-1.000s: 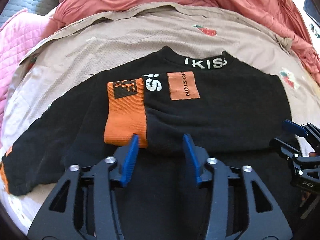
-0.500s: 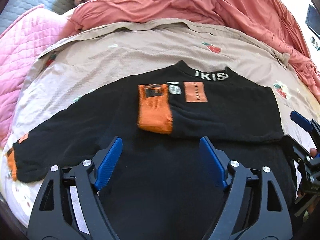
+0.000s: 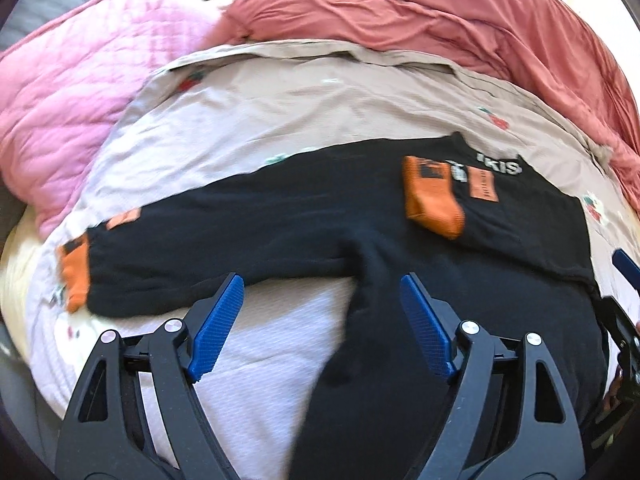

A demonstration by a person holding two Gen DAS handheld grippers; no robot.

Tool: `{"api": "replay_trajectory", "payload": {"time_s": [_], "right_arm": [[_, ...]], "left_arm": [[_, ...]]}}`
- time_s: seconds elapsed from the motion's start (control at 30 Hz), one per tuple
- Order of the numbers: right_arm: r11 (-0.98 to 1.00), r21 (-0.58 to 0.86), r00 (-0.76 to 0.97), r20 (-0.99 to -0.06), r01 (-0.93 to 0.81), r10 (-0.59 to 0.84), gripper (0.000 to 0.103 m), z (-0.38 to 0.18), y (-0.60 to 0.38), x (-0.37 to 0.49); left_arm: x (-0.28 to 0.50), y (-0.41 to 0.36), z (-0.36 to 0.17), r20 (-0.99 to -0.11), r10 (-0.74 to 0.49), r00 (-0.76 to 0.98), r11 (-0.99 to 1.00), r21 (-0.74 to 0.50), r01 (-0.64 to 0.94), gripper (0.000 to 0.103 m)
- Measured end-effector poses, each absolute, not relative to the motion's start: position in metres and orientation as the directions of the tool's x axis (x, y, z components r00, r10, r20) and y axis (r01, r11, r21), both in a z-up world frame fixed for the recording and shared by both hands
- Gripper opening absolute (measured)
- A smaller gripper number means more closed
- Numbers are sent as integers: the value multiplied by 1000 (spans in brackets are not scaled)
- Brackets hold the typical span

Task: Fold small clothes
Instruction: 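Move the left gripper to the orange cuff of the other sleeve, then close the left gripper on the orange cuff and lift it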

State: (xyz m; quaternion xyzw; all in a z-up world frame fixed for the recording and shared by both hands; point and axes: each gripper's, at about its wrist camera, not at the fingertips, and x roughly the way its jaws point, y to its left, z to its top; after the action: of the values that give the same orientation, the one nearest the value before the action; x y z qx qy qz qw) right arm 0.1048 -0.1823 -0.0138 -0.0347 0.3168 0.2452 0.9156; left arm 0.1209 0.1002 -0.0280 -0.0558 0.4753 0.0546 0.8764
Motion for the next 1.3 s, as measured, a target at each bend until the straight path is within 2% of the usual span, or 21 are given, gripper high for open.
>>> {"api": "replay_trajectory", "payload": {"time_s": [0.37, 0.53, 0.77, 0.8, 0.87, 1.0, 1.1, 1.27, 1.3], "right_arm": [[803, 76, 606, -615, -592, 505, 98, -6, -102, 75], [780, 33, 599, -620, -625, 506, 98, -4, -76, 61], [797, -7, 608, -651, -604, 455, 98, -16, -73, 54], [803, -11, 610, -657, -596, 443, 98, -17, -75, 55], [818, -9, 615, -664, -576, 426, 98, -19, -79, 58], [851, 20, 620, -676, -525, 399, 98, -21, -85, 66], [875, 81, 614, -682, -477, 397, 98, -22, -88, 74], [877, 71, 617, -684, -475, 389, 98, -35, -90, 75], [877, 68, 614, -688, -476, 387, 98, -38, -91, 75]], "left_arm": [[85, 193, -33, -849, 103, 517, 924, -110, -365, 73], [70, 244, -32, -834, 178, 522, 859, -127, -495, 73], [56, 313, -54, -841, 203, 502, 736, -207, -645, 72], [55, 319, -59, -844, 195, 499, 718, -223, -659, 69], [53, 335, -70, -851, 150, 504, 665, -290, -688, 50], [55, 343, -81, -851, 124, 511, 626, -332, -705, 42], [61, 340, -79, -843, 154, 515, 646, -308, -698, 37], [67, 339, -82, -836, 176, 520, 663, -290, -690, 16], [68, 337, -80, -830, 183, 528, 671, -287, -683, 16]]}}
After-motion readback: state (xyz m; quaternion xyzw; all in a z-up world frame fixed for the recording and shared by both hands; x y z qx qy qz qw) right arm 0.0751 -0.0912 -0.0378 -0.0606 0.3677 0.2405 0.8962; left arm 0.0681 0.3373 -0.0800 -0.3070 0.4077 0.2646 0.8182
